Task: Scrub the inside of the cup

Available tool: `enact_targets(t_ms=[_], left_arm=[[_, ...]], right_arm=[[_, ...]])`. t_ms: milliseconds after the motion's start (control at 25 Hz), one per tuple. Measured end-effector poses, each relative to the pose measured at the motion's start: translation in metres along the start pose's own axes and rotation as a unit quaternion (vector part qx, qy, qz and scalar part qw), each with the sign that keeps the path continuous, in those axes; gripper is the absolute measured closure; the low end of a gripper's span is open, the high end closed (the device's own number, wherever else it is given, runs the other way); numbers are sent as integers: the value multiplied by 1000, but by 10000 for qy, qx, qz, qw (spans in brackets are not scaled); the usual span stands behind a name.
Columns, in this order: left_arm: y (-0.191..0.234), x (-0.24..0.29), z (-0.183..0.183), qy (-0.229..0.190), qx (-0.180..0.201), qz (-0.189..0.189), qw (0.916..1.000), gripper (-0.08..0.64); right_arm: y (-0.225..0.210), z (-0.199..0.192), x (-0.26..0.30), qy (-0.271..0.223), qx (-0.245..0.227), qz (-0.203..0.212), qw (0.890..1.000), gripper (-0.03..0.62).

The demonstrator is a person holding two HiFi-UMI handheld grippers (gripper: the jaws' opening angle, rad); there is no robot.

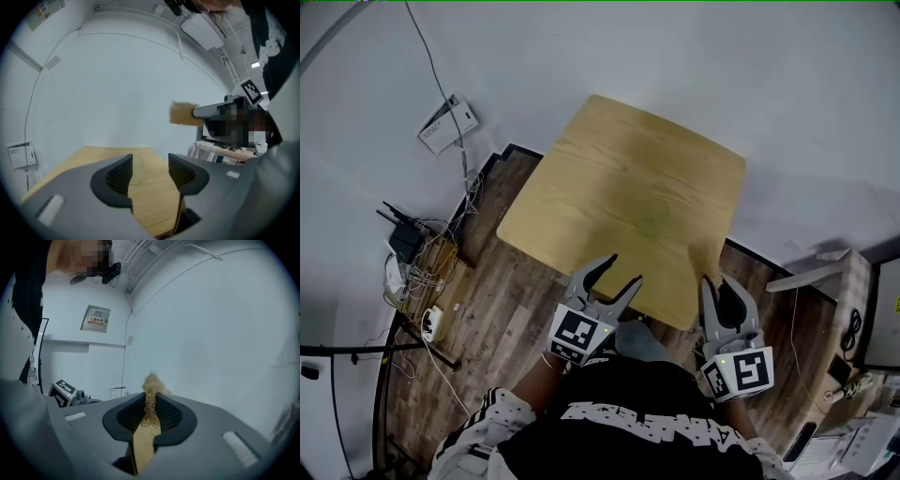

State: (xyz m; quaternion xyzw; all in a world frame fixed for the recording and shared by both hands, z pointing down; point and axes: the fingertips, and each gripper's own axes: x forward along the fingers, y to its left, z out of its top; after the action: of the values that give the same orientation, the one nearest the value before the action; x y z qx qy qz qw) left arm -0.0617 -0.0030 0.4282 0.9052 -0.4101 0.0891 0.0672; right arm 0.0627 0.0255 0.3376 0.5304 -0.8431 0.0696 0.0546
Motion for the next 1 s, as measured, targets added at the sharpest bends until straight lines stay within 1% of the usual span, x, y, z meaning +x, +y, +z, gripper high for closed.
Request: enact_targets(t_ms=[80, 320, 480, 640, 800, 1000], left_arm=[[4, 14, -10, 59, -60, -7, 10000, 302], [19, 53, -42, 417, -143, -8, 9990, 267], [31, 77, -55, 536, -182, 28, 9984, 244], [38, 97, -69, 760, -55, 92, 9971, 230], [40, 116, -79, 885, -159, 94, 9959, 210], [43, 136, -86, 1005, -119, 235, 9946, 204]], right_arm=[[-9, -4, 8, 66, 16, -1, 10000, 515], [-27, -12, 35, 197, 93, 81, 9997, 514], [-40, -17, 52, 288, 144, 113, 9994, 515], [-53, -23, 62, 363, 211, 110, 9991, 515], [-67, -30, 70, 425, 287, 140, 9986, 515], [-77, -34, 79, 442, 337, 286, 9980, 514]])
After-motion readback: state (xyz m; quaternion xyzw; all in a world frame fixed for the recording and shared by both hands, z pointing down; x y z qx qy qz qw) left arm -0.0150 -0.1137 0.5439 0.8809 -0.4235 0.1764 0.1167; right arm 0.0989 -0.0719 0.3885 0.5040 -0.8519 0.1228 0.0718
